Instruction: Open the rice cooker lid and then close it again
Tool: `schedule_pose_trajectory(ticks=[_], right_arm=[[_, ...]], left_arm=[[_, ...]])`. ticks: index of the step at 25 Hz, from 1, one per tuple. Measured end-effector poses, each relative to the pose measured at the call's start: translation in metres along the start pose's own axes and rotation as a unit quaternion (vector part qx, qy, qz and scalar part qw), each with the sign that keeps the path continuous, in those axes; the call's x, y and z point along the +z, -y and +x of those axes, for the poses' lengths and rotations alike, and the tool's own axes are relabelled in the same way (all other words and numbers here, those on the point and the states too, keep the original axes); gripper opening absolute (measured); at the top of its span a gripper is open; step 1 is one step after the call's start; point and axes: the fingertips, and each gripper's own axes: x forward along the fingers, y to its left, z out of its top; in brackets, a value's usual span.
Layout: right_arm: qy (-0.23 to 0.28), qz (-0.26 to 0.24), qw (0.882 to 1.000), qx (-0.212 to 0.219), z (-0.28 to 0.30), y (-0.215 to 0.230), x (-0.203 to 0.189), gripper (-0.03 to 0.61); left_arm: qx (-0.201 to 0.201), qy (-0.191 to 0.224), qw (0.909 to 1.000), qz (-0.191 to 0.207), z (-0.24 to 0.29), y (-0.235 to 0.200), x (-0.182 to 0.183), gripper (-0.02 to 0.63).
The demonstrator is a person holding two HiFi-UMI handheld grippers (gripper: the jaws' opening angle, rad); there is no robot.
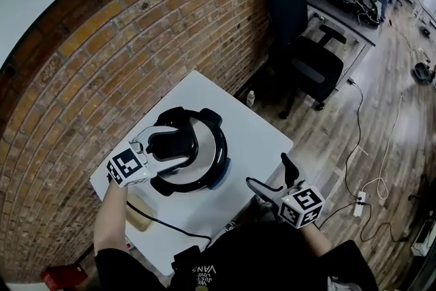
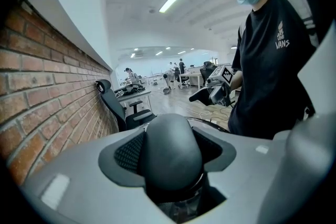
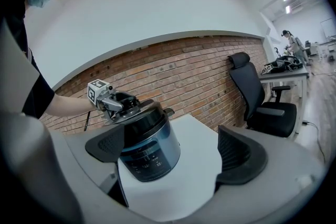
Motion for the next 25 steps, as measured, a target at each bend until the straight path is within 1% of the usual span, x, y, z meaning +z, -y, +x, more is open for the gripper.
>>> schedule_pose_trajectory(ticks=[2, 4, 7, 11, 16, 20, 25], right_arm=[[0.001, 0.0, 1.0, 0.002, 0.0, -0.001, 0.0, 0.555], [0.001, 0.0, 1.0, 0.003, -0.001, -0.001, 0.0, 0.555], [0.002, 0.002, 1.0, 0.001, -0.003, -0.001, -0.002, 0.555], [0.0, 0.003, 1.0, -0.002, -0.008, 0.001, -0.003, 0.555], [-0.006, 0.0, 1.0, 0.001, -0.008, -0.001, -0.007, 0.555], [-0.012, -0.001, 1.0, 0.005, -0.006, -0.004, -0.009, 0.555], [-0.005, -0.001, 1.0, -0.002, -0.007, -0.001, -0.003, 0.555]], left_arm=[[-0.007, -0.015, 0.9998, 0.008, 0.001, 0.0, 0.0, 0.282], [-0.017, -0.023, 0.9996, 0.007, 0.001, -0.002, -0.002, 0.282], [-0.025, -0.021, 0.9995, 0.002, 0.0, -0.004, -0.003, 0.282], [-0.03, -0.016, 0.9993, 0.014, 0.0, -0.003, 0.001, 0.284], [-0.047, -0.005, 0.9986, 0.023, 0.001, -0.001, 0.001, 0.287], [-0.05, -0.012, 0.9982, 0.031, 0.004, 0.0, 0.001, 0.287], [-0.075, -0.018, 0.9959, 0.046, 0.009, 0.004, 0.01, 0.284]])
